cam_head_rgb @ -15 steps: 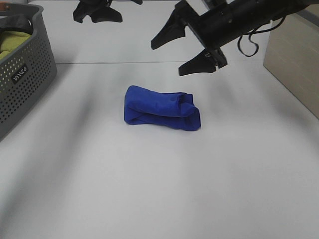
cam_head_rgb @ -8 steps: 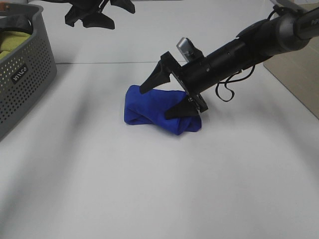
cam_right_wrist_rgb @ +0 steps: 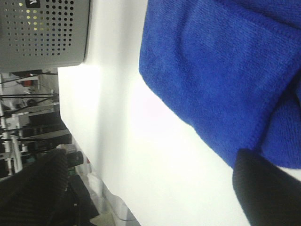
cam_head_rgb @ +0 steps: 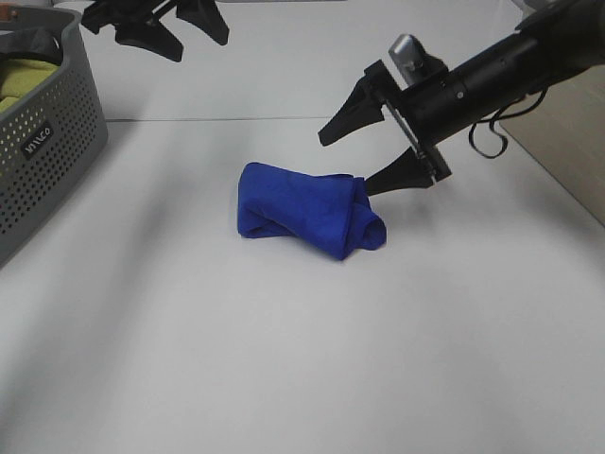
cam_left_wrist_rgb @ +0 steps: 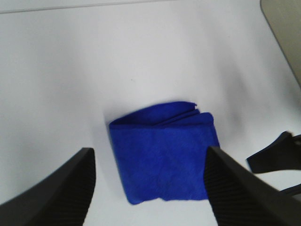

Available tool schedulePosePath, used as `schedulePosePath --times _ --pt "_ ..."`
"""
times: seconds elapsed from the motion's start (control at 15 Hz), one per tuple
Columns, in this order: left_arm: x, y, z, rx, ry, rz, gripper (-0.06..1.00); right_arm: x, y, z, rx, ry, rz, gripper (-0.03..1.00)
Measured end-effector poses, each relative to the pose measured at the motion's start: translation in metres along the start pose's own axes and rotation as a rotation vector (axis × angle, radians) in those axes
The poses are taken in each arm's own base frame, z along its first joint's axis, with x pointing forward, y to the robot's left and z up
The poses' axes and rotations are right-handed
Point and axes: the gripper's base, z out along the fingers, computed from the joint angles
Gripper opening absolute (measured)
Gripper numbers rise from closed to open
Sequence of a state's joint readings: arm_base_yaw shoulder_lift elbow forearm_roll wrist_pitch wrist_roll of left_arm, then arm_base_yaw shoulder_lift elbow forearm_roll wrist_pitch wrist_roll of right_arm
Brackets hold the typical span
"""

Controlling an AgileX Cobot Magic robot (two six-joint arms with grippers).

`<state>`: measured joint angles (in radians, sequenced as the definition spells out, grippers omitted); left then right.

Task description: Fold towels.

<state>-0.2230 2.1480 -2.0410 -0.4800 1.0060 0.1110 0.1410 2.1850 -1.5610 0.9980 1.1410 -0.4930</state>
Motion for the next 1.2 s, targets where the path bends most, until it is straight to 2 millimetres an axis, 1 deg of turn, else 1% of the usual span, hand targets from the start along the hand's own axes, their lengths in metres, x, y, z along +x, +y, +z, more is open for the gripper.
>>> schedulePosePath --times 0.07,0.2,0.27,0.33,0.47,0.53,0.6,0.73,0.87,0.93,1.07,1.2 --pt "0.000 0.000 0.000 0.000 0.000 0.000 0.63 0.000 0.000 0.000 0.000 0.000 0.000 0.89" --pt "0.003 -0.004 -0.023 -0.060 0.044 0.061 0.63 0.006 0.026 -0.030 0.087 -0.017 -0.081 0.89" --pt "0.005 -0.007 -0.036 -0.090 0.060 0.089 0.63 0.013 0.046 -0.053 0.158 -0.039 -0.126 0.89" --pt "0.009 -0.014 -0.069 -0.159 0.066 0.142 0.63 0.024 0.065 -0.077 0.237 -0.058 -0.176 0.89" --pt "0.023 -0.024 -0.109 -0.206 0.051 0.177 0.63 0.044 0.093 -0.111 0.329 -0.096 -0.245 0.89" --pt "0.034 -0.027 -0.124 -0.221 0.054 0.183 0.63 0.059 0.105 -0.127 0.374 -0.123 -0.282 0.89" --pt "0.047 -0.031 -0.141 -0.232 0.051 0.187 0.63 0.075 0.113 -0.139 0.422 -0.140 -0.305 0.89" --pt "0.085 -0.040 -0.178 -0.238 0.045 0.191 0.63 0.115 0.126 -0.159 0.483 -0.171 -0.352 0.89" --pt "0.132 -0.044 -0.204 -0.238 0.053 0.189 0.63 0.161 0.129 -0.167 0.503 -0.193 -0.369 0.89" --pt "0.157 -0.046 -0.218 -0.237 0.042 0.192 0.63 0.183 0.125 -0.166 0.508 -0.197 -0.368 0.89" --pt "0.208 -0.044 -0.234 -0.238 0.042 0.193 0.63 0.226 0.119 -0.166 0.523 -0.221 -0.382 0.89" --pt "0.257 -0.042 -0.247 -0.236 0.010 0.202 0.63 0.269 0.106 -0.160 0.549 -0.240 -0.398 0.89"
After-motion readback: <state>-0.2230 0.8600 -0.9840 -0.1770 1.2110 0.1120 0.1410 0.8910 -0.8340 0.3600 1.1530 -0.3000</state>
